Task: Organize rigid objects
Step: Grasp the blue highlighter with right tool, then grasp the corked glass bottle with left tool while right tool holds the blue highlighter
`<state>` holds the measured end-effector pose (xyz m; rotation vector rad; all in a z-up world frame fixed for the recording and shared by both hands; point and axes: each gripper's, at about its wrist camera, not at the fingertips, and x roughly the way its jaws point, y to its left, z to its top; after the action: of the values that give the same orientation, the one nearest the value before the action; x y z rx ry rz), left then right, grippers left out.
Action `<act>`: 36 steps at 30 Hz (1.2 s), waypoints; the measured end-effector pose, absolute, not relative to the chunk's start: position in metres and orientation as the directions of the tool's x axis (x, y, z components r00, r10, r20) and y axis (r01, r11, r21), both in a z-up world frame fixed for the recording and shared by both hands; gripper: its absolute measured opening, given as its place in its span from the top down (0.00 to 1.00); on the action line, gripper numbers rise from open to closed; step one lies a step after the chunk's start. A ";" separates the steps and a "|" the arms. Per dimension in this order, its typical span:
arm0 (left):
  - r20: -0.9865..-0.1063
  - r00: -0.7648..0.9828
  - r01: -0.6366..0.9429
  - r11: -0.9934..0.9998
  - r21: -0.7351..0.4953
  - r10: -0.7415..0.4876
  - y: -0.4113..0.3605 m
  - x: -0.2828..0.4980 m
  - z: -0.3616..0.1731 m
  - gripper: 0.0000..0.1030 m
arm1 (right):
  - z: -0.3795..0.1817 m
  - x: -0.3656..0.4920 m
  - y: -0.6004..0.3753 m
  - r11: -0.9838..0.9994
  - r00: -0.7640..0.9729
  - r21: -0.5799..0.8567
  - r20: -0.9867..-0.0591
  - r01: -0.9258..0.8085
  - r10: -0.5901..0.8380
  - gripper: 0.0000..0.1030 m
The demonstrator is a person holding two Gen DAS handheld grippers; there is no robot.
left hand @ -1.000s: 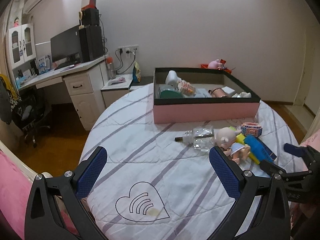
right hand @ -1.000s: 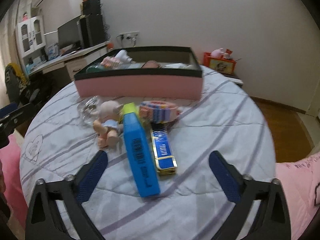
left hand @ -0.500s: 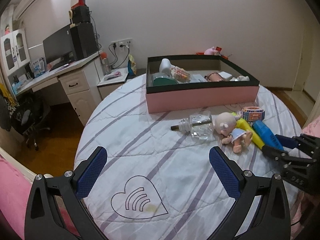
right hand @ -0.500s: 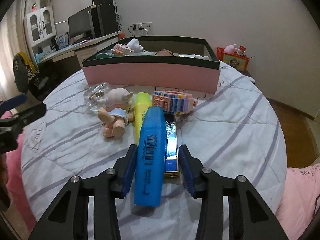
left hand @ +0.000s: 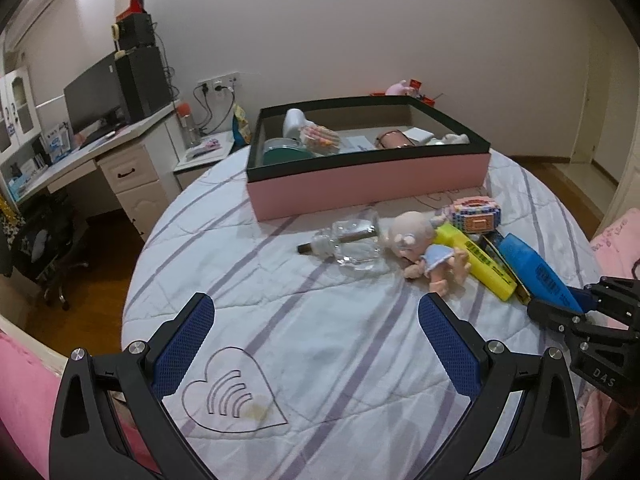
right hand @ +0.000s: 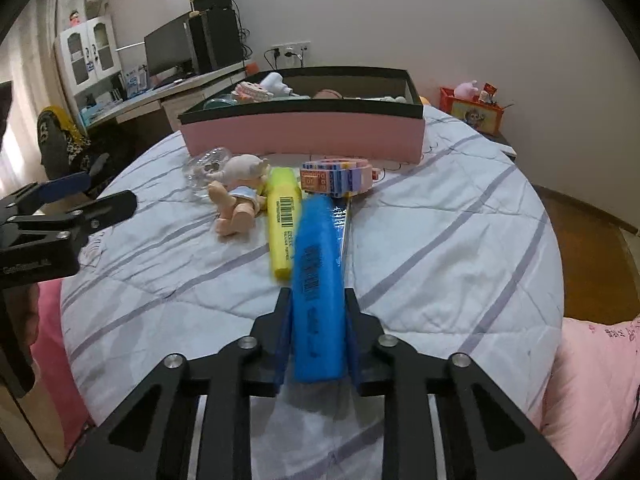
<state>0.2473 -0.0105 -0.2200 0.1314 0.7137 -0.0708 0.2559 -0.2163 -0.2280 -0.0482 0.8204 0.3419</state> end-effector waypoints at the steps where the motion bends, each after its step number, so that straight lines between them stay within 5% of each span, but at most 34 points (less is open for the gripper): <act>1: -0.658 0.752 0.114 0.990 0.089 -0.028 -0.012 0.247 -0.220 0.00 | -0.228 0.254 -0.218 0.943 0.631 0.097 -0.720 -0.320 0.288 0.78; 30: -0.724 0.670 0.048 0.983 -0.176 -0.162 0.008 0.337 -0.248 0.00 | -0.231 0.321 -0.263 0.950 0.677 0.205 -0.667 -0.234 0.311 0.79; 36: -0.705 0.701 0.022 0.992 -0.127 -0.106 0.016 0.324 -0.239 0.00 | -0.237 0.323 -0.263 0.953 0.664 0.198 -0.684 -0.230 0.302 0.80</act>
<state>0.3243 0.0161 -0.2395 -0.1118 0.7907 -0.0712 0.3226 -0.2626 -0.2372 0.0969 0.7895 0.3015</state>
